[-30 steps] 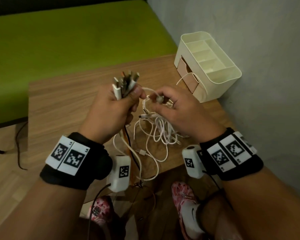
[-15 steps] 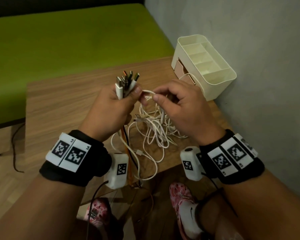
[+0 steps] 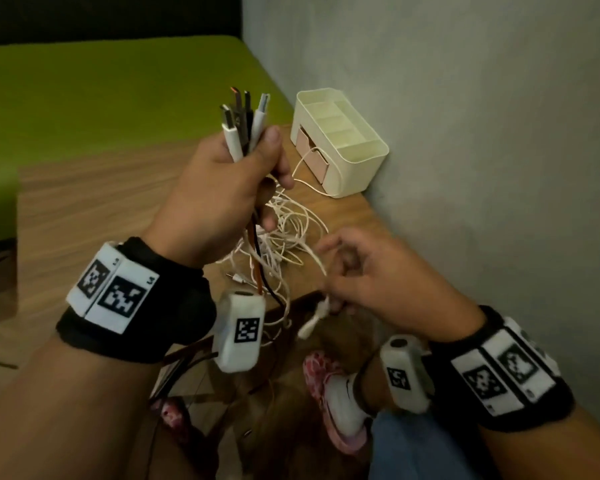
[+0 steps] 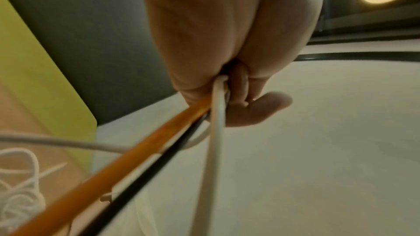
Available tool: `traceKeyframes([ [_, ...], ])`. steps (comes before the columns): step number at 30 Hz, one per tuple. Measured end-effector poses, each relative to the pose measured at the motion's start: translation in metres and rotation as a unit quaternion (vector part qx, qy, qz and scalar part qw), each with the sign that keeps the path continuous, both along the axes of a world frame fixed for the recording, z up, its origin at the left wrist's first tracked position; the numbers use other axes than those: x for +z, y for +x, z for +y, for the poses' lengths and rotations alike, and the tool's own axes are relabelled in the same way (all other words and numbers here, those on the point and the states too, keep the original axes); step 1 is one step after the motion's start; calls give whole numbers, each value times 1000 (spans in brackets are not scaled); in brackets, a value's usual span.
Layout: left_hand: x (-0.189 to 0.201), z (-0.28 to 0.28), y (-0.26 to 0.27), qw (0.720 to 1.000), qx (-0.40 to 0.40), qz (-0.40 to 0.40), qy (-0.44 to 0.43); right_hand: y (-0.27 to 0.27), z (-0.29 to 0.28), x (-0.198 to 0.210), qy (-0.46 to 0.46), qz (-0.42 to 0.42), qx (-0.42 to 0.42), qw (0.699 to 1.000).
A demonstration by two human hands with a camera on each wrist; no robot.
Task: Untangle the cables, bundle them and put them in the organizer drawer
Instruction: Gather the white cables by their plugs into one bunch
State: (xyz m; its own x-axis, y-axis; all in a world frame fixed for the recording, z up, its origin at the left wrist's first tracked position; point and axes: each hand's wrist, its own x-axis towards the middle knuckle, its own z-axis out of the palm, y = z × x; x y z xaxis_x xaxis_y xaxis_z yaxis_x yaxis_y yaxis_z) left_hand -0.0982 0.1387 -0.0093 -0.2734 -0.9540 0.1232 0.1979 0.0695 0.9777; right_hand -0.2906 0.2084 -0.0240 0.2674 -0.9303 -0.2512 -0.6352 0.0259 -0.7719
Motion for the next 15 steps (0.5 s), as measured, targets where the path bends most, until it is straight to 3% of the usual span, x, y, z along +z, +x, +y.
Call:
traceKeyframes([
  [2,4,7,-2,1000,-3,18,23,-14,14,3,58,139,68,986],
  [4,5,14,-6,999,-1,22,34,-24,19,4,31,225,81,970],
  [8,-3,27,-21,996,-16,42,75,-15,15,14,-1,61,-14,998],
  [12,-3,26,-24,988,-33,109,109,23,2,5,25,-64,62,996],
  [15,-8,15,-11,988,-17,110,106,42,-4,-3,81,-135,56,986],
])
